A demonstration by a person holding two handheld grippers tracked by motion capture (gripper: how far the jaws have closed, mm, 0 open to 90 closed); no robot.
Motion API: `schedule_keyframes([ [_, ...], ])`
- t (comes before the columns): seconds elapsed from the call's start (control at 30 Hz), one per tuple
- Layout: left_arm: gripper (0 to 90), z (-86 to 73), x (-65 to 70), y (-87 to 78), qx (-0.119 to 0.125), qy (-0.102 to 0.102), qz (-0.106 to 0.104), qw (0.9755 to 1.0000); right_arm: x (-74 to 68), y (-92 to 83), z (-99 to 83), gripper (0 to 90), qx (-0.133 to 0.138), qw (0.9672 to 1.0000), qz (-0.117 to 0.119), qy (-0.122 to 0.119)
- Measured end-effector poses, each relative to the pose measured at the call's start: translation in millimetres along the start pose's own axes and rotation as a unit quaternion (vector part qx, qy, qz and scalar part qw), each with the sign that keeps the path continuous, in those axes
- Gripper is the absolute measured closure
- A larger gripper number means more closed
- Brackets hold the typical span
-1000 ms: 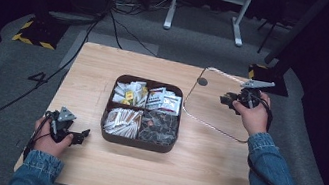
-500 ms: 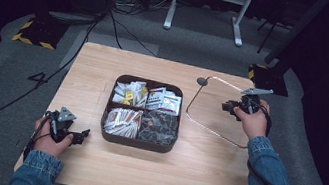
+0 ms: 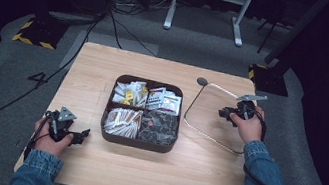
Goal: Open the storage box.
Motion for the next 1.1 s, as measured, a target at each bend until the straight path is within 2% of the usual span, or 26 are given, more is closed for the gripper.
schedule_keyframes([
  [0.4,17.1,1.4,0.0,1.5,0.002,-0.001,0.002,1.0000,0.2,16.2,-13.9,59.1,-0.007,0.9999,0.009,0.012],
  [0.6,17.0,2.1,-0.7,1.8,0.000,0.000,0.000,1.0000,0.6,20.5,-18.5,59.1,-0.009,0.9997,0.007,0.023],
  [0.9,17.0,2.3,-0.8,2.2,0.001,0.000,0.000,1.0000,-1.6,22.4,-21.2,58.7,-0.013,0.9996,0.004,0.024],
  [1.0,17.0,2.2,-0.5,2.2,0.000,-0.001,-0.001,1.0000,-2.2,21.7,-19.6,53.4,-0.016,0.9994,0.010,0.031],
  [1.1,17.0,2.2,-0.5,2.2,0.001,-0.001,-0.001,1.0000,-4.1,18.7,-15.4,43.9,0.000,0.9995,0.006,0.033],
])
Point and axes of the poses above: each handheld gripper's, and its own axes: y roughly forward along the jaws, z roughly out of its top, x roughly to its right, the point moved 1 cm from there along y, roughly forward along the jaws, and after that the axes turned 2 degrees about z, right-handed, at the moved point
